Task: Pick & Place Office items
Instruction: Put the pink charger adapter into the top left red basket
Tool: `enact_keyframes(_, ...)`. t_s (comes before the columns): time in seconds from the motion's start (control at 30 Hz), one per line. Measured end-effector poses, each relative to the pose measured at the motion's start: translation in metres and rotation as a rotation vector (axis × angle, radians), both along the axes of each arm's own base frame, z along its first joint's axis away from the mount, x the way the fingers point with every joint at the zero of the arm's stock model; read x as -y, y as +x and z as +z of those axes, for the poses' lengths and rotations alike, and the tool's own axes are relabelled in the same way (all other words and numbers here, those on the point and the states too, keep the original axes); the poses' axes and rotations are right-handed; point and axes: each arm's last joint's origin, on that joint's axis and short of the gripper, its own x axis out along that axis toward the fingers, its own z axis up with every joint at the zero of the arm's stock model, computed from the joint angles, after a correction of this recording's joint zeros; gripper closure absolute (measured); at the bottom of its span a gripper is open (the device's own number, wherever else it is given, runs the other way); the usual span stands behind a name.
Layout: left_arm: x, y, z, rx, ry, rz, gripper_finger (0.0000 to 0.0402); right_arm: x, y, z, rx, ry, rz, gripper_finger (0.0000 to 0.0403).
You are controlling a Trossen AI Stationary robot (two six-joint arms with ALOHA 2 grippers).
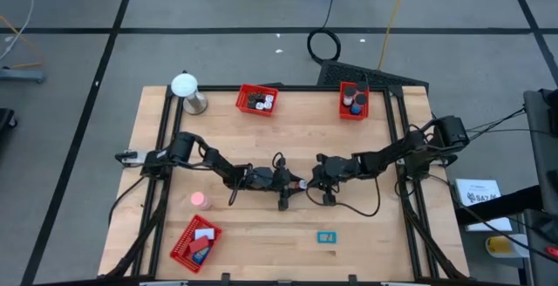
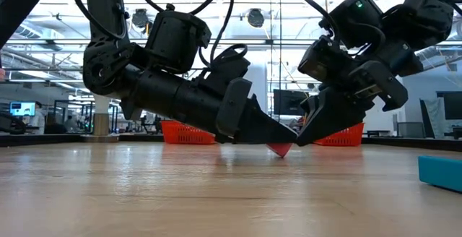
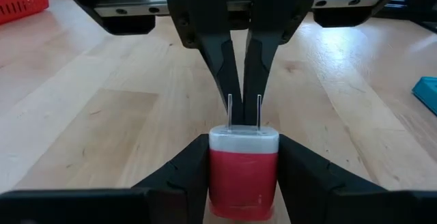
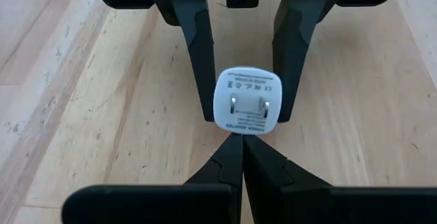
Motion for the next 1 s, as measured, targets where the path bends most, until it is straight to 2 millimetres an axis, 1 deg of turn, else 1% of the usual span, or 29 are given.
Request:
enact_keyframes(0.13,0.000,0.000,0.000,-0.004,0.009,-0.004,0.0238,0.000,0.001,0.001,0.018,-0.002,-0.004,0.0401)
enact_keyframes(0.23,-0.001,0.000,-0.002,-0.022,0.007,0.005,0.0212,-0.001,0.007,0.012,0.103,0.009,-0.002,0.0401)
enact_keyframes(0.37,-0.001,-0.001,-0.002,-0.047,0.001,0.007,0.0180,-0.002,0.004,0.006,0.069,0.006,0.008,0.0401)
enact_keyframes(0.43,0.000,-0.002,0.001,-0.072,0.002,0.004,0.0169,-0.002,0.005,0.009,0.085,0.006,0.009,0.0401)
enact_keyframes(0.63,0.005,-0.008,0.025,-0.182,0.039,-0.016,0.0154,-0.002,0.004,0.007,0.073,0.002,0.010,0.0401)
enact_keyframes(0.8,0.006,-0.021,0.057,-0.301,0.040,-0.018,0.0153,-0.002,0.004,0.007,0.068,0.001,0.010,0.0401)
enact_keyframes(0.93,0.004,-0.033,0.076,-0.372,-0.012,0.031,0.0153,-0.002,0.004,0.007,0.065,0.001,0.010,0.0401)
enact_keyframes(1.0,0.002,-0.036,0.081,-0.381,-0.015,0.068,0.0153,-0.002,0.004,0.007,0.066,0.000,0.010,0.0401)
